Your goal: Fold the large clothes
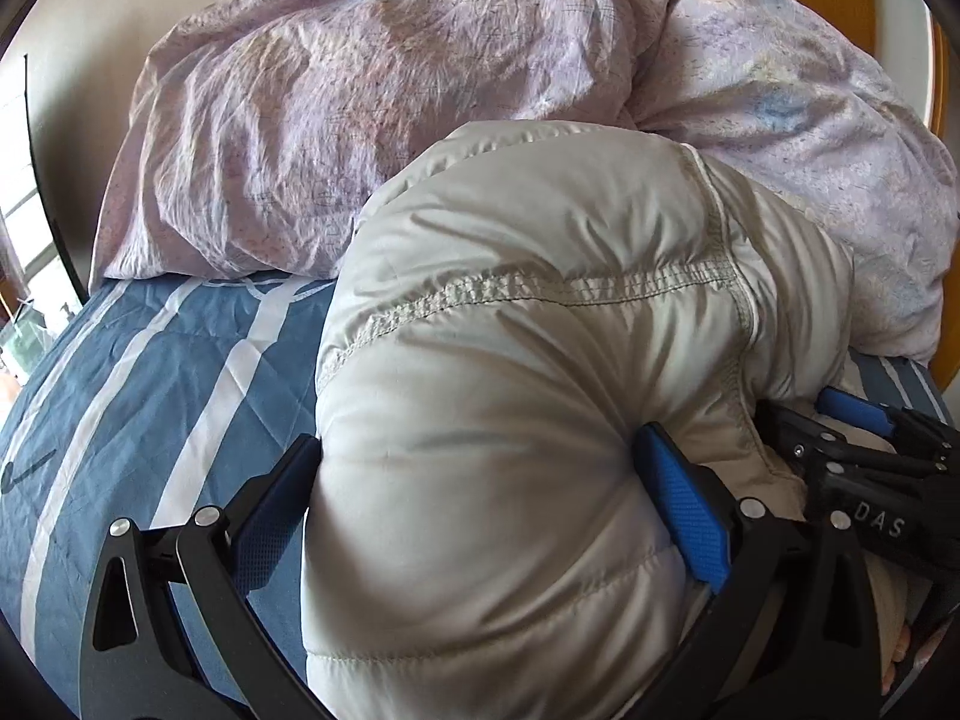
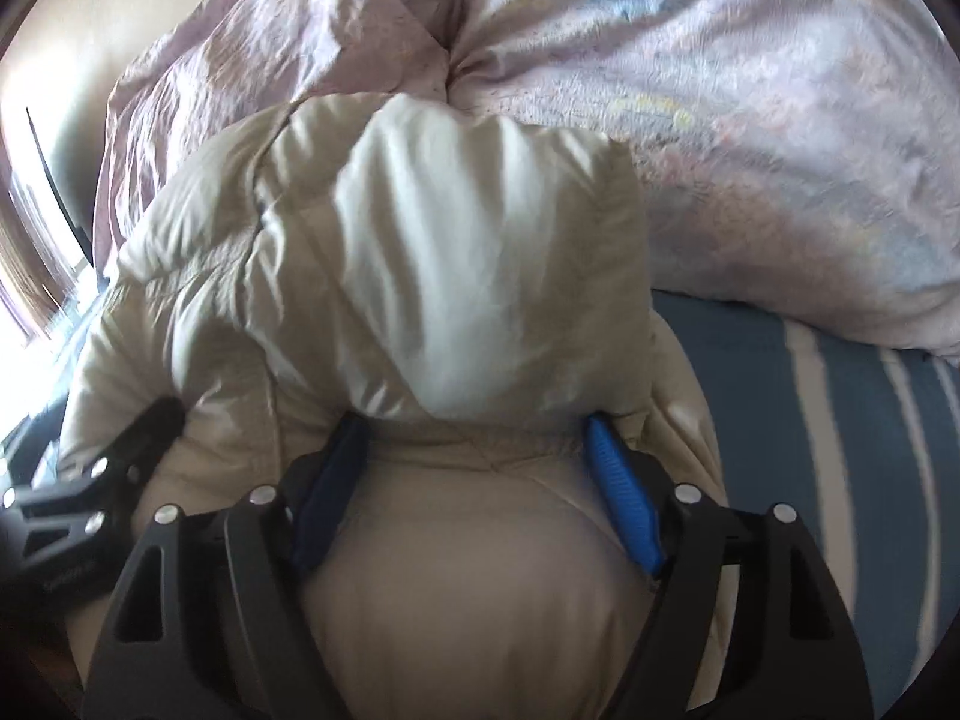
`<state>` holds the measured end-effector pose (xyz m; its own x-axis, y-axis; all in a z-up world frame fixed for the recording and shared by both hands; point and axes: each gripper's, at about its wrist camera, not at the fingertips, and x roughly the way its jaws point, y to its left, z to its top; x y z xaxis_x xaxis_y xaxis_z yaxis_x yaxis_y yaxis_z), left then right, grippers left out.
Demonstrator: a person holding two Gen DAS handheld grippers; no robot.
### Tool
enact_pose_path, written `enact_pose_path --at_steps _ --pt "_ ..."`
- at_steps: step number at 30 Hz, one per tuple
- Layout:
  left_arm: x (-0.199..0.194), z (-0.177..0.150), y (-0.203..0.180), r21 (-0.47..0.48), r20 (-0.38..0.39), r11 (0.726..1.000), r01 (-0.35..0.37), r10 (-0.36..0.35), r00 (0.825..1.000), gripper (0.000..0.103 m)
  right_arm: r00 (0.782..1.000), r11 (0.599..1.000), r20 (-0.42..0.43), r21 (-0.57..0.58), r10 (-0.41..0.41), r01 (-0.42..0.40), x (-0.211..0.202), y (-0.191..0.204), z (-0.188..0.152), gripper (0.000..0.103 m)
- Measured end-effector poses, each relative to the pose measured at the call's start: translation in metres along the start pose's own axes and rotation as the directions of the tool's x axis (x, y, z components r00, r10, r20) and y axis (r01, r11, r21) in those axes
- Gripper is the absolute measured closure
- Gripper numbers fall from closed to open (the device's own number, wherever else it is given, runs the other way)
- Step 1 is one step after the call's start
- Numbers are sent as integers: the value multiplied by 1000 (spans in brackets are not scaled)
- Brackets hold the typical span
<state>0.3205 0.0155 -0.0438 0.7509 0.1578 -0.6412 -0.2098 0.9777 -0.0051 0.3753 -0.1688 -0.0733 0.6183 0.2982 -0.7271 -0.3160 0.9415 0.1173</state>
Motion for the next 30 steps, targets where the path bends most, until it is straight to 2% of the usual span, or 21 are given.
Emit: enact_pose_path --at_steps 4,6,8,10,14,17,19,20,21,22,23,27,30 --pt "-11 0 7 9 18 999 34 -34 999 1 1000 1000 23 -16 14 -14 -35 -3 -8 33" --pt "-16 0 12 3 23 998 59 -59 998 1 998 999 57 -38 12 -10 -59 -6 -16 33" --pt "-18 0 13 9 28 998 68 -68 997 1 998 998 55 -60 5 -2 -73 -6 -29 33" --pt "-18 -2 11 31 36 997 75 -76 996 1 1000 998 -16 -57 -21 20 -60 -6 -44 31" --pt "-12 -6 4 43 52 998 43 -45 998 1 999 998 -10 43 36 -35 -34 -22 -58 20" --pt "-16 -2 10 25 18 997 73 -74 997 1 999 998 -10 51 35 -35 -45 -23 -55 24" --pt "-34 -6 21 -21 16 995 96 -96 995 1 1000 998 20 57 6 -7 -73 -24 -53 24" --pt "-42 -8 24 -31 19 995 99 -98 995 1 999 998 40 55 -2 -1 -86 -24 -55 21" --pt "-54 -11 27 -36 18 994 101 -100 995 1 998 999 68 53 -7 3 -102 -24 -57 17" --pt "-63 -15 27 -33 15 994 102 -102 995 1 996 999 85 51 -8 3 -111 -25 -55 7" --pt "-75 -20 29 -25 10 995 100 -100 995 1 994 999 105 47 -14 9 -125 -25 -58 2" --pt "-110 -48 27 1 -34 997 83 -83 996 1 994 999 102 7 -42 41 -157 -16 -73 2" --pt "-133 -70 24 1 -25 997 81 -81 996 1 993 998 102 -5 -57 57 -174 -13 -96 2"
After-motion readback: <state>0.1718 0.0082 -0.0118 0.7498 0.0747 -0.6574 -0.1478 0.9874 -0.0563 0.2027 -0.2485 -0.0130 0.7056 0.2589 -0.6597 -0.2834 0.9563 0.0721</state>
